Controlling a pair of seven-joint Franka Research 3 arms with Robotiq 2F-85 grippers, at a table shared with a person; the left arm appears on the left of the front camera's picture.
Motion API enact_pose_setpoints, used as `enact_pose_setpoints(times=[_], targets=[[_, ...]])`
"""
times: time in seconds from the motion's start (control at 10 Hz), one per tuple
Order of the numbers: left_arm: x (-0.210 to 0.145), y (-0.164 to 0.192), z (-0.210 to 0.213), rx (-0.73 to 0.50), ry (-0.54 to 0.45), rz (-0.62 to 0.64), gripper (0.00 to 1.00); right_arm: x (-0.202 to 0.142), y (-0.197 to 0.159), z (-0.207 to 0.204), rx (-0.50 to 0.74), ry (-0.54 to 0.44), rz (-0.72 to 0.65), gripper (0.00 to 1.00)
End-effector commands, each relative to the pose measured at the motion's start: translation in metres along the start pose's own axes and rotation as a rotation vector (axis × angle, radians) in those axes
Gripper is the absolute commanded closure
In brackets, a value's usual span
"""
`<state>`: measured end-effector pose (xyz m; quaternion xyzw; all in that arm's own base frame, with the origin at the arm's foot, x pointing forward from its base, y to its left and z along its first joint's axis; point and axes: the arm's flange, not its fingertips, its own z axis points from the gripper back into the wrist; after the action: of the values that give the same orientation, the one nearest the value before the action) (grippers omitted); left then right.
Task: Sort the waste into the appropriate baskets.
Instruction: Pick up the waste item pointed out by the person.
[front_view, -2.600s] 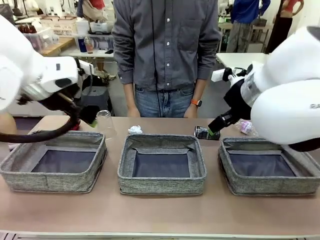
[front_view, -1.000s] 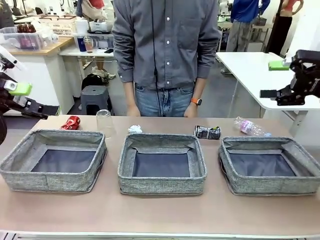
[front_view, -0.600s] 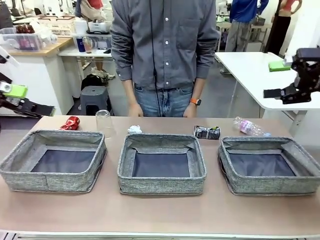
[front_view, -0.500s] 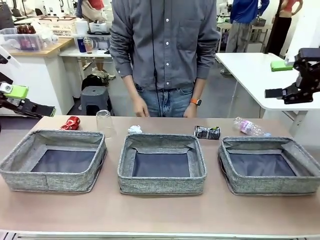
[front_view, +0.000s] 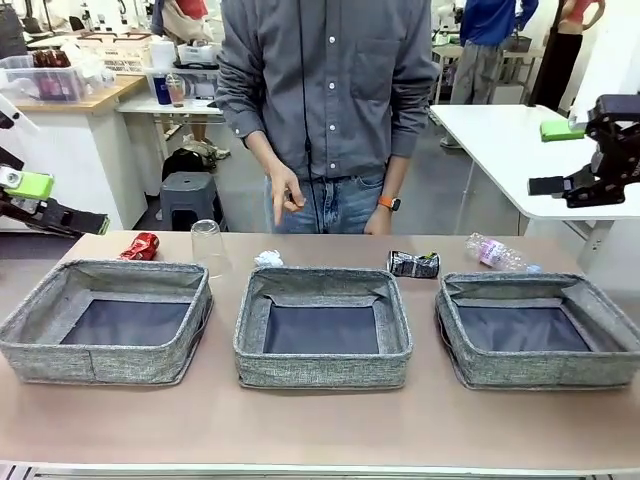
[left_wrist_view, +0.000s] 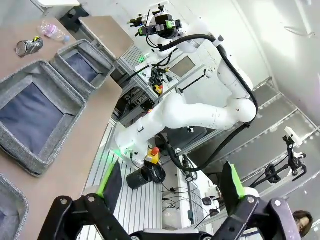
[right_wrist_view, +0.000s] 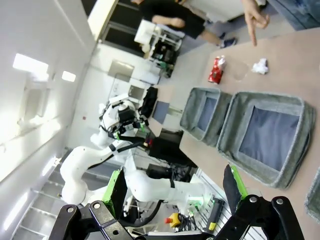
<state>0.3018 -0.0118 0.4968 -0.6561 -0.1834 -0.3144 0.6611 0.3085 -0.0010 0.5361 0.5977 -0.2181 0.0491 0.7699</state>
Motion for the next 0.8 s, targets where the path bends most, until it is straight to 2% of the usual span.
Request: enact_pose_setpoints(times=[0.0, 0.7], targets=[[-0.0010, 0.0004, 0.0000, -0.014, -0.001, -0.026, 0.00, 0.0034, -0.0005, -0.0027, 0.027, -0.013, 0.030, 0.00], [-0.0010, 0.0004, 0.0000, -0.014, -0.001, -0.026, 0.00, 0.0034, -0.0005, -0.0027, 0.027, -0.013, 0.030, 0.00]])
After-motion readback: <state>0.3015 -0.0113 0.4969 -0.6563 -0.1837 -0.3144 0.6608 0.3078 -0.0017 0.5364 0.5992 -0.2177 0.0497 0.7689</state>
